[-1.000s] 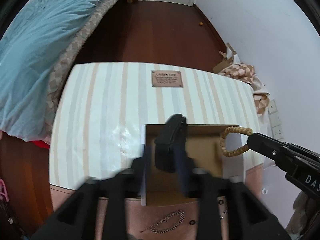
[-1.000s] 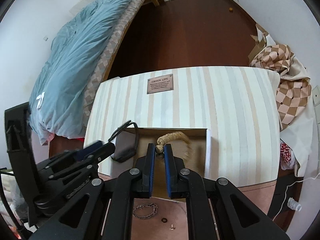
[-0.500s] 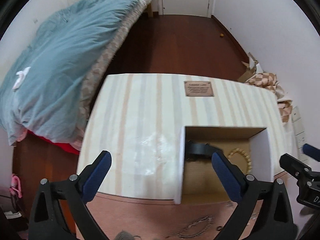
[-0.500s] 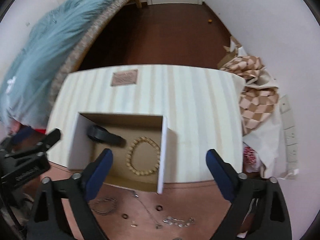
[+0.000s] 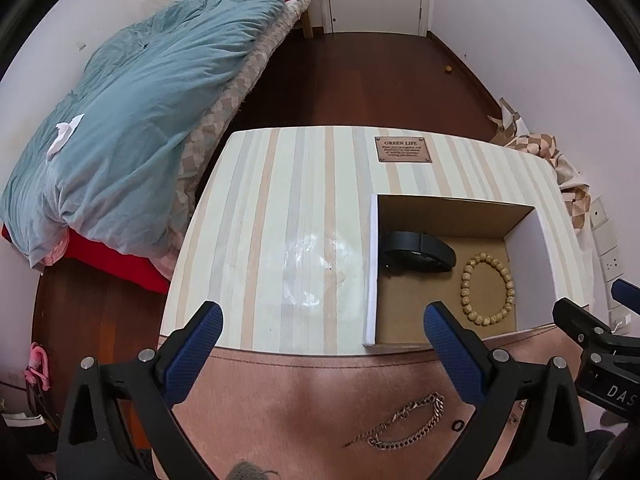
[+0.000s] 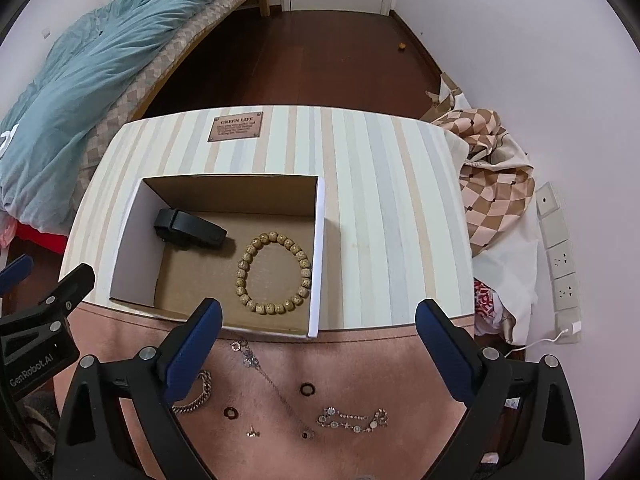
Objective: Organize jewelry
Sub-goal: 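Lift both tools back from the box toward the remaining jewelry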
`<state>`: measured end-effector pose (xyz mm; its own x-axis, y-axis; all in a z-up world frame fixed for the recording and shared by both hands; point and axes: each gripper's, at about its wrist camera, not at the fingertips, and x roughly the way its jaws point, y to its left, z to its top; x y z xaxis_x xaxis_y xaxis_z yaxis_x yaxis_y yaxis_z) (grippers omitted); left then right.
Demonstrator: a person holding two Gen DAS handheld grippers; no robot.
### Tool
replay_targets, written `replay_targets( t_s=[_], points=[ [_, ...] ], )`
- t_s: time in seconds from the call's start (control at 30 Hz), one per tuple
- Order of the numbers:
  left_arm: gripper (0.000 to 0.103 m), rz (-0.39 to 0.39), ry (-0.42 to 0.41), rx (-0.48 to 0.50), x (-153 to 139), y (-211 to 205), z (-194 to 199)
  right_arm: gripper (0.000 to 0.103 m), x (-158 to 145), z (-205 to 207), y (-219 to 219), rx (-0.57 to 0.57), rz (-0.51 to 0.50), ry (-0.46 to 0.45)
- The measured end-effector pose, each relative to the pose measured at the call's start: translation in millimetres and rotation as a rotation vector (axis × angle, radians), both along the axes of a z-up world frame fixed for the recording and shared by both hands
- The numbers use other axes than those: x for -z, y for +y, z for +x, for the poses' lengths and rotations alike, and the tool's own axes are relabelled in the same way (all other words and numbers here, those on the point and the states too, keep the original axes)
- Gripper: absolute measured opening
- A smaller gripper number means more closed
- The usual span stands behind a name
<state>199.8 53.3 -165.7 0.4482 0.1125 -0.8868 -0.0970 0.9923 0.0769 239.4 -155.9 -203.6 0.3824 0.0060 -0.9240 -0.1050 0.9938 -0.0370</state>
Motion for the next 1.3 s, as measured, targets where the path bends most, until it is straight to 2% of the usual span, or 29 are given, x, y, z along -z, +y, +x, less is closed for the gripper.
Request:
replay_targets(
  t_s=[0.2,0.63,0.83,1.07,1.2,1.3],
  points=[
    [0.103,-0.023,-0.041,-0.001,-20.7,-1.5,-18.2,0.099,-22.6,-20.9,-1.5,0.009,-0.001,-0.054],
    [0.103,-0.076,-0.171,0.035,-87.4,-10.5,-73.2,0.099,-100.1,-82.5,-4.9,0.007,0.022,-0.228],
    [0.103,-0.080,-0.208,0.054,-104.7,-14.3,-98.5,0.099,-125.9,-108.6,-10.6,0.018,0.058,-0.277],
    [0.103,-0.085,-0.222,0.042,-108.0,-14.0,-117.3,0.099,-123.3,-132.3,-15.9,0.023,0.108,-0.260],
    [0.103,-0.043,-0.192,0.022,-90.6,-15.2,-123.3,0.099,-102.7,-139.3,-26.5,0.049,0.117,-0.235],
    [0.103,-0.001,-0.160,0.003,-62.0,-15.7,-128.1,0.099,-70.5,-144.2,-42.6,0.102,0.131,-0.191]
  ],
)
